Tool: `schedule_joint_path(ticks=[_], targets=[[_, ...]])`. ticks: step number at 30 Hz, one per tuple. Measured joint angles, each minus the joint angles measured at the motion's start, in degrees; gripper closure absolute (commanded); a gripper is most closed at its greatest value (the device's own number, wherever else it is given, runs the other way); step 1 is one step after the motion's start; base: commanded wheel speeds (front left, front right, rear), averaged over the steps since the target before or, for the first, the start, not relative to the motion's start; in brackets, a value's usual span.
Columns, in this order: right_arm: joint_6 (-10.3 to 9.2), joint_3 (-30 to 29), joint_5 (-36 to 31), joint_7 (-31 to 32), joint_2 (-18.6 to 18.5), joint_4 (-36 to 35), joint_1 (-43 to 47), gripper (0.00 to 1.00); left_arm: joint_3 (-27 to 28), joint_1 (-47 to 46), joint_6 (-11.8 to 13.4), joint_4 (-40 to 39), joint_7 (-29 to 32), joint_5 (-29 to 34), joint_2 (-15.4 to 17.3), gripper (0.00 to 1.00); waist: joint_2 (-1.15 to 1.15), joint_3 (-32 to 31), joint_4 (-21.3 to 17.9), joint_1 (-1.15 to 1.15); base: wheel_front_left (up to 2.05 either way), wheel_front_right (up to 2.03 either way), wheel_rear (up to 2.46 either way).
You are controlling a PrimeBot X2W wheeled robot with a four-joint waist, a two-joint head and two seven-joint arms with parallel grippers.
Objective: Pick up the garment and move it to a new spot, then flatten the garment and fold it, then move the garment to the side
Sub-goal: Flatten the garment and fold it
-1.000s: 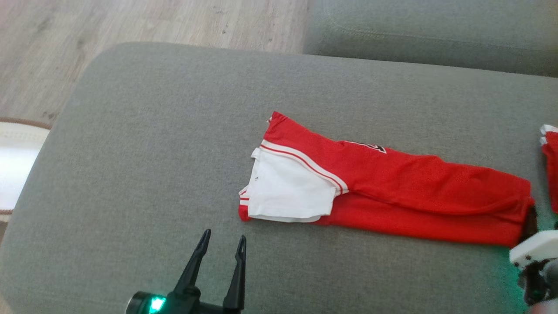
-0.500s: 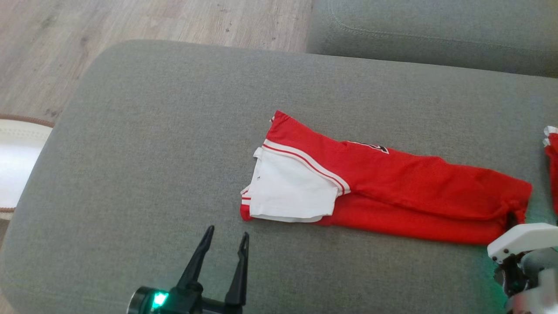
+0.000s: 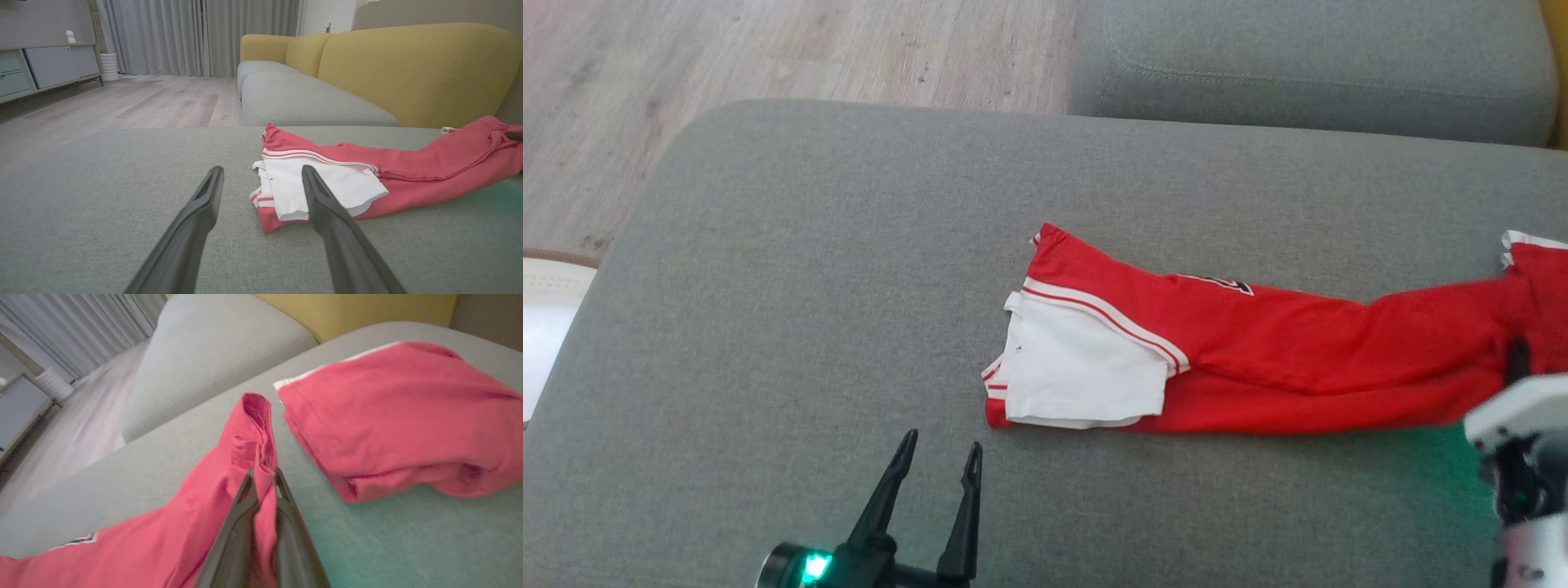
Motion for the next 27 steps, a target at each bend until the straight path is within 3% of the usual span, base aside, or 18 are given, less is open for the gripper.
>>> schedule_joint_path(ticks=[5,12,27], targets=[[0.00,9.46,7.30,1.67,0.15,-7.26,-0.04,1.00,1.01,0.58,-1.01,0.83,0.00,0.59,-0.26,0.00,0.00,-0.47,0.58,0.00,0.00,0.00,0.00],[-0.01,23.28,16.85,1.47,0.20,-8.59,-0.20,1.00,0.99,0.57,-2.02,1.77,0.00,0.94,-1.14,0.00,0.00,-0.75,3.10,0.00,0.00,0.00,0.00],[-0.01,46.31,29.51,-5.81,0.02,6.38,-9.44,1.00,1.18,0.42,-3.55,3.46,0.00,1.96,-2.25,0.00,0.00,0.39,12.60,0.00,0.00,0.00,0.00]])
